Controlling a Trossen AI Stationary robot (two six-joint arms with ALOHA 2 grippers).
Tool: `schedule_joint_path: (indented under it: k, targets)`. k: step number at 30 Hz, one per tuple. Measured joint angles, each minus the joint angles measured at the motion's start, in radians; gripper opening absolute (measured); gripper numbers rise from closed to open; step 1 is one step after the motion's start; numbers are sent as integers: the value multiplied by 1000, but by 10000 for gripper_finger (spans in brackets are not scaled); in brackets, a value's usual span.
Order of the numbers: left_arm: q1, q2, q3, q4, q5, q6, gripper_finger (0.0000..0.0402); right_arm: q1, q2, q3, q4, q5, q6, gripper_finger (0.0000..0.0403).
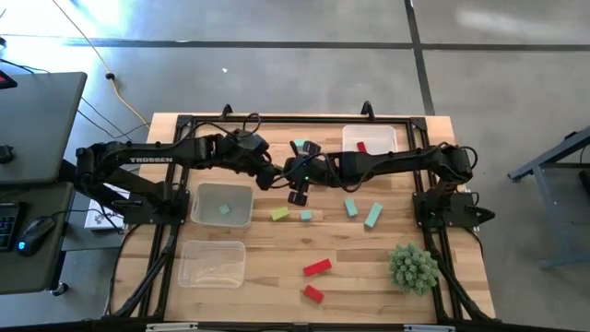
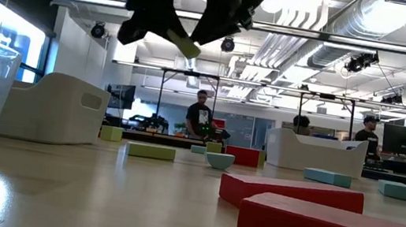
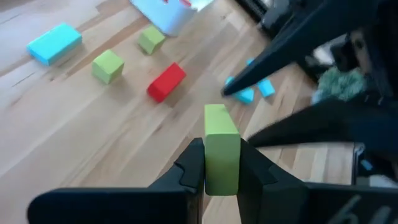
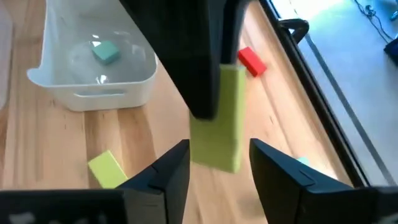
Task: Sort & place blocks by color
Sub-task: Put the green block into the transparent bin
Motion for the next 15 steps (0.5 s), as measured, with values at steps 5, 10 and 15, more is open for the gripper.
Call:
schedule_joint_path:
  k: [5,10,15]
  targets:
    - [-22,-42,0,-90,1,50,33,13,0,0,-22,2,93,157]
    - [-66,-114,0,-239,30,109,33,14,0,0,-88,-15,224,158]
    - [-129,-193,0,-408,88,137,34,14,0,0,-109,-139,302,158]
